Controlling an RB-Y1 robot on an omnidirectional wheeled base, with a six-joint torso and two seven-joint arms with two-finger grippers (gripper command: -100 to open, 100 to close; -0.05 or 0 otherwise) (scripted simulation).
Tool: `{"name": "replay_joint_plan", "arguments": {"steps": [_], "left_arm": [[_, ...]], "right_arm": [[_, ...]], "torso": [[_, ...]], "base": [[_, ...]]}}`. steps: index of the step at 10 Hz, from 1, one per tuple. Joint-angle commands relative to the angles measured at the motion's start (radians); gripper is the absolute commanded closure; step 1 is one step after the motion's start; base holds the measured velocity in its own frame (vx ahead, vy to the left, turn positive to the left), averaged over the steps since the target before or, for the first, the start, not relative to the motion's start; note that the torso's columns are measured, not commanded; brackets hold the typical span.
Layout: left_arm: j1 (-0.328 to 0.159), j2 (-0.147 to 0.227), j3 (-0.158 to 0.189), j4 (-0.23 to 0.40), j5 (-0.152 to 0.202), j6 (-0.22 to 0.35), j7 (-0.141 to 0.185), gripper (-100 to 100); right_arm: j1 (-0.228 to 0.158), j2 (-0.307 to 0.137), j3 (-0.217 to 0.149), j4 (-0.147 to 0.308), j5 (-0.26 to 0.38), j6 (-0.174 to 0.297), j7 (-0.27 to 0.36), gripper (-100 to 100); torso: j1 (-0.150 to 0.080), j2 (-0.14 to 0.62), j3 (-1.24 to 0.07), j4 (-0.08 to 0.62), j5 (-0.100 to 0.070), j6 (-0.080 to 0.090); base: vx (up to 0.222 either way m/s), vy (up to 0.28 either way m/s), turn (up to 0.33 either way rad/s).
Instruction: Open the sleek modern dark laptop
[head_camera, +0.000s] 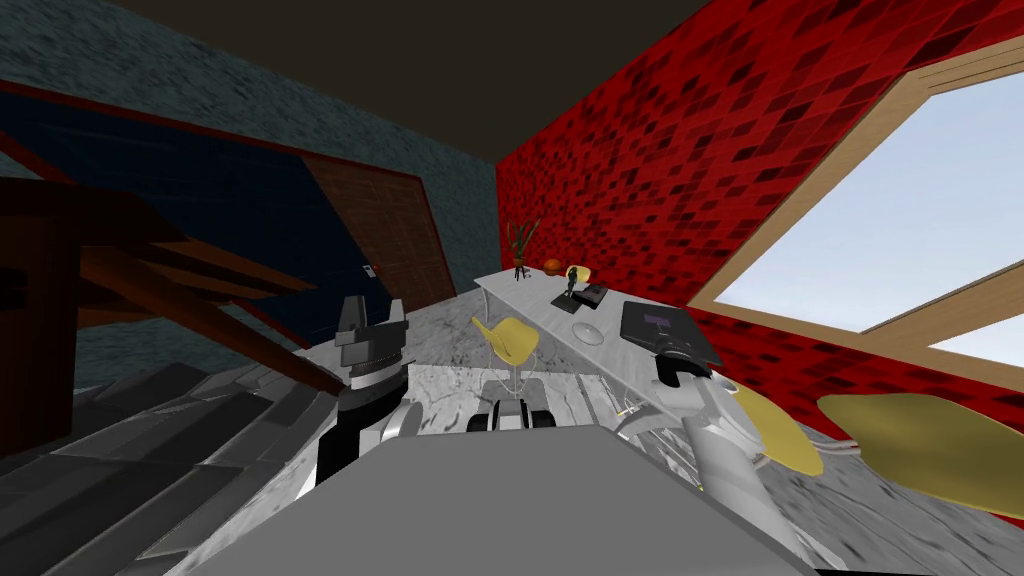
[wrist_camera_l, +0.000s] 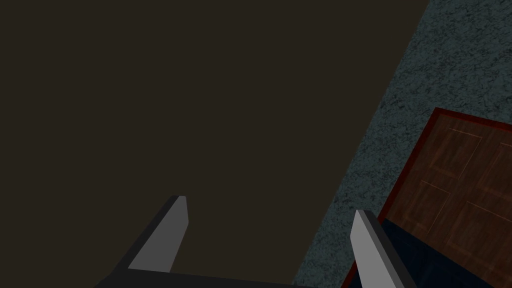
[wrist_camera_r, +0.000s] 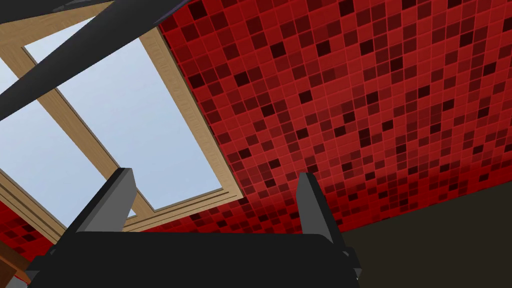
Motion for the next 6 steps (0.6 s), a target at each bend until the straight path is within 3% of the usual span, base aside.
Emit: {"name": "replay_joint_plan", "arguments": {"steps": [1, 6], "left_arm": [[0.0, 0.0, 0.0, 0.0, 0.0, 0.0, 0.0, 0], [0.0, 0.0, 0.0, 0.0, 0.0, 0.0, 0.0, 0]], "right_arm": [[0.0, -0.002, 0.002, -0.001, -0.001, 0.007, -0.003, 0], [0.0, -0.002, 0.001, 0.0, -0.001, 0.006, -0.002, 0]], "torso": [[0.0, -0.004, -0.002, -0.001, 0.0, 0.0], [0.001, -0.001, -0.001, 0.0, 0.0, 0.0]], "base": [[-0.012, 0.001, -0.006], [-0.001, 0.0, 0.0]]}}
